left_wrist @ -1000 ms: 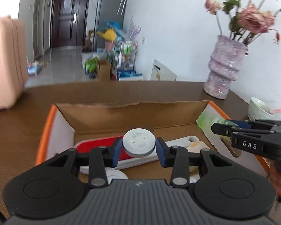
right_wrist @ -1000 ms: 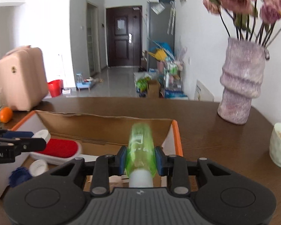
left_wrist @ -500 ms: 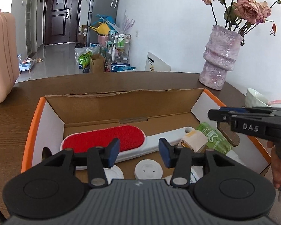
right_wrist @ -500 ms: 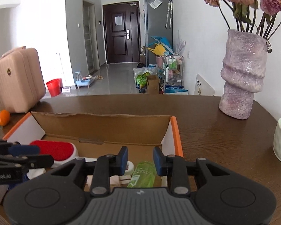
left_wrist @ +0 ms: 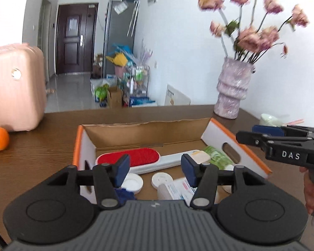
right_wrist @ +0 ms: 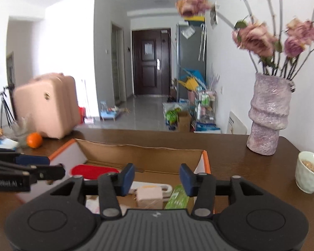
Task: Organize rigid objects
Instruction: 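Withdraw both grippers and move toward the white cap and purple cap, then grasp the white cap with the left gripper while the right grasps the purple cap, then drop the white cap into the box with the left gripper while the right drops the purple cap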
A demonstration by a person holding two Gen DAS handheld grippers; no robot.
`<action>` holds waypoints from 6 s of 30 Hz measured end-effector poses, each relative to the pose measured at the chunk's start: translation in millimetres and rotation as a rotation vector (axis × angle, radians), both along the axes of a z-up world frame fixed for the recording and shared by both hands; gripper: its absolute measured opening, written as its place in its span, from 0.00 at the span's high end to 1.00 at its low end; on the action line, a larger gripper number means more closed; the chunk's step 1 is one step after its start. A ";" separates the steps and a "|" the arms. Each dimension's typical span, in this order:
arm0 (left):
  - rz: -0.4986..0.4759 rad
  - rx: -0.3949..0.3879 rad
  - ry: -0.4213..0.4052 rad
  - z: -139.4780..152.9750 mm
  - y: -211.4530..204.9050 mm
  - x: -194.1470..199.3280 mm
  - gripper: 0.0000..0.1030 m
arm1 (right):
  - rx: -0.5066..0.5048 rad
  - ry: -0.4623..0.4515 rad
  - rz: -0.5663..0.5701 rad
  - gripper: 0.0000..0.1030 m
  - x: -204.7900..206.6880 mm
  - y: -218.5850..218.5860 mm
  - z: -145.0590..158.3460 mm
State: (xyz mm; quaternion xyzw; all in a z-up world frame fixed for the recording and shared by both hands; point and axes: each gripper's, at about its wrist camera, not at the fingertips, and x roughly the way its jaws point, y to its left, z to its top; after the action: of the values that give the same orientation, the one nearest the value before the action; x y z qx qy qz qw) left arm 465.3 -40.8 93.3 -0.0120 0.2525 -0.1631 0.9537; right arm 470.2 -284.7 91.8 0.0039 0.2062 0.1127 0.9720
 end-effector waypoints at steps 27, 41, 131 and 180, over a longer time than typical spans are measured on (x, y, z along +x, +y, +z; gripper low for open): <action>0.031 0.125 -0.081 -71.0 7.9 -252.7 0.18 | -0.035 0.029 0.045 0.20 -268.5 16.5 -72.0; 0.020 0.088 -0.005 -83.1 -1.6 -242.0 0.17 | 0.010 0.089 -0.035 0.20 -274.7 -1.8 -91.8; 0.082 -0.043 -0.008 -26.9 42.0 -211.8 0.60 | 0.001 -0.087 -0.022 0.48 -252.1 15.8 -21.6; 0.076 -0.013 0.104 -39.2 -2.0 26.2 0.36 | 0.094 0.077 -0.006 0.31 14.6 7.4 -45.4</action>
State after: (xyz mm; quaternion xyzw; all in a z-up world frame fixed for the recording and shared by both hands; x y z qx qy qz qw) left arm 491.5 -42.7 54.1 -0.0361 0.2999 -0.1277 0.9447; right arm 484.7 -277.3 46.3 0.0546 0.2379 0.1190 0.9624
